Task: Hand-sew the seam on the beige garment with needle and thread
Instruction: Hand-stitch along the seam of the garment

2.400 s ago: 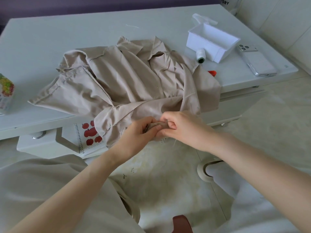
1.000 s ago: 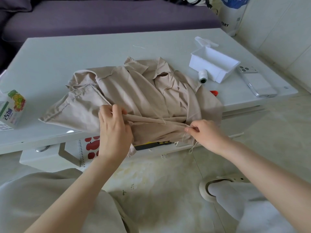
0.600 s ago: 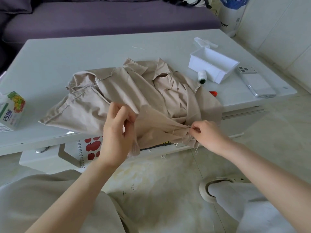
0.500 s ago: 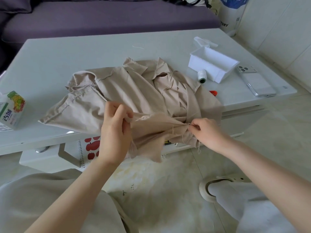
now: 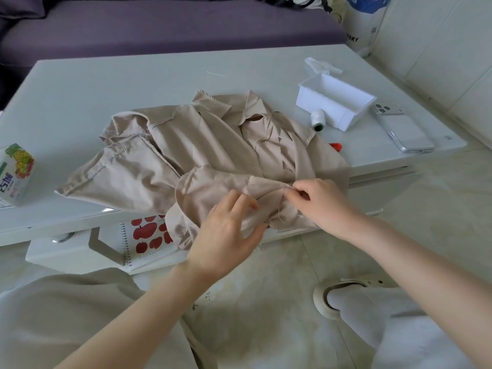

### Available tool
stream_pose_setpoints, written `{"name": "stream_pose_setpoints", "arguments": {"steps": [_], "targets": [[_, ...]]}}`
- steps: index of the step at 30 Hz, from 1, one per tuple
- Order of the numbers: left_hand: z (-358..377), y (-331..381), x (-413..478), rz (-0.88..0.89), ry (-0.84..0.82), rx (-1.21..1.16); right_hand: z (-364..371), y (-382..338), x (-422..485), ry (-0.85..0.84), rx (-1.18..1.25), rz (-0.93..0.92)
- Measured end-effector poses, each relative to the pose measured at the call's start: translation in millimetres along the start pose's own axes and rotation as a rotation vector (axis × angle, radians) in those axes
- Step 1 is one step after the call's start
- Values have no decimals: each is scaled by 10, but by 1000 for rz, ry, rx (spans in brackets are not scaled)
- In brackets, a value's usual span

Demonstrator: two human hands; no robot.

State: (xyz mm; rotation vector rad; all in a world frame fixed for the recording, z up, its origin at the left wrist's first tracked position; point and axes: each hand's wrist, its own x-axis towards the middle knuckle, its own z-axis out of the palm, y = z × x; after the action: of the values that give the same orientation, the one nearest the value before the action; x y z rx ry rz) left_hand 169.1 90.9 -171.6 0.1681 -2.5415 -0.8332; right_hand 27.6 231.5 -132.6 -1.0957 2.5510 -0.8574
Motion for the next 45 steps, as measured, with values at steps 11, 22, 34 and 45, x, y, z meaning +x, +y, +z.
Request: {"name": "stream_pose_setpoints", "arguments": {"steps": [11,22,34,45], "targets": [[-22,140,133,-159,37,-153,-84,-252,-121,-150,19,-203],[-245,280,199,-340,16,-459,-167,-183,-148,-186,-68,-240],[-235,102,235,21,-186,-47,-162,-206,-220,-279,-233,-375],[-230,128,176,-65,-95,-183,-203,-93,-155,-265,-132,-256]]}}
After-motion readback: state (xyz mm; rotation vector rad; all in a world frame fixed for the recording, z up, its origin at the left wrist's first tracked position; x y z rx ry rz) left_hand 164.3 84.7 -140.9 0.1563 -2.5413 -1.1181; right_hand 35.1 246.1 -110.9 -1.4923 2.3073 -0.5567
